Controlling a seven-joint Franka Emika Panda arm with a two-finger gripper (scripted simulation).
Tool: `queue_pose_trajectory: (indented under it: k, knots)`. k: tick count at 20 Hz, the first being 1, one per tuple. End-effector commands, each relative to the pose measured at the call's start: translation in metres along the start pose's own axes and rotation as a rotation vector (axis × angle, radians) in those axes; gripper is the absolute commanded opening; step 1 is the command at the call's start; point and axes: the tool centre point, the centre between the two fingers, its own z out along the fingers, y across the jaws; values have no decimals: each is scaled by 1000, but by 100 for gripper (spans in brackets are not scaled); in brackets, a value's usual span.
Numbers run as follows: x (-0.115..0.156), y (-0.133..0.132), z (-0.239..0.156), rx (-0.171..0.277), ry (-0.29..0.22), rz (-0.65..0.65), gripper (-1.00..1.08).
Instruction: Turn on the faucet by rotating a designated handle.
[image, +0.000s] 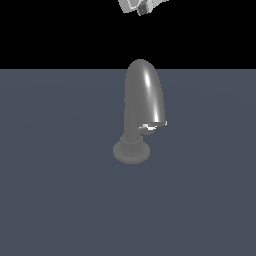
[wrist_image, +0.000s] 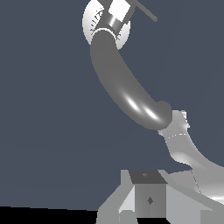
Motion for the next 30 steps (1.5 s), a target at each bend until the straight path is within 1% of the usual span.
queue_pose_trajectory:
  k: [1,8,16,30]
  knots:
    - [15,-2,1,16,-51,42,-100]
    - [59,-6,7,65,-203,167,-100]
    - [107,-4,22,123,-380,313,-100]
    - [177,11,64,220,-665,553,-100]
